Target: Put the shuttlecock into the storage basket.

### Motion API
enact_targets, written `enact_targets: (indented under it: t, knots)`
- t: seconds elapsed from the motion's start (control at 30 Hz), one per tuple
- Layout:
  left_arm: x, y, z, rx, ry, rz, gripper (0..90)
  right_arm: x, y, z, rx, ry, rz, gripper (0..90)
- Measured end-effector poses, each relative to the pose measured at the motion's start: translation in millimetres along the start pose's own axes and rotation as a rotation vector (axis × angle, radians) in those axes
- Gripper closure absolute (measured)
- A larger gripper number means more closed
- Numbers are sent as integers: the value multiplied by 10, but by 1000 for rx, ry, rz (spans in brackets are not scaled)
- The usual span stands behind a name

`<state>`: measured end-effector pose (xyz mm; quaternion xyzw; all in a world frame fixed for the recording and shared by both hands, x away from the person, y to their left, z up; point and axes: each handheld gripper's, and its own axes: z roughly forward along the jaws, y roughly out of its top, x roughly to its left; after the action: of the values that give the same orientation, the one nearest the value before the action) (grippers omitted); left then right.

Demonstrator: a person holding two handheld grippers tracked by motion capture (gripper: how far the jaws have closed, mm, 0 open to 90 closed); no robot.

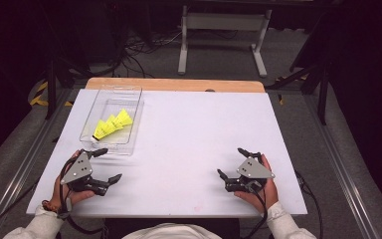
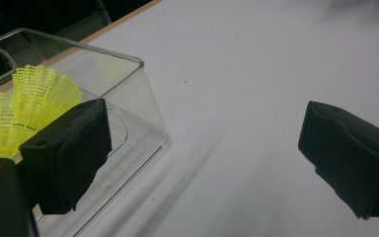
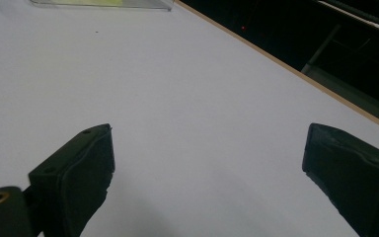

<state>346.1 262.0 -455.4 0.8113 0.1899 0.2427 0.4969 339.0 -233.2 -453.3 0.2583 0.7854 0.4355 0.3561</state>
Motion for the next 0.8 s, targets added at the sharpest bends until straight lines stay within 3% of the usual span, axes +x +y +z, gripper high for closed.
enact_targets:
  t: [0.33, 0.8]
  knots:
    - [-6, -12, -28, -4, -8, 5, 69, 60, 40, 15, 7, -3, -25, 66]
    - [2, -19, 13, 7, -2, -3, 70, 40, 22, 38, 20, -5, -20, 66]
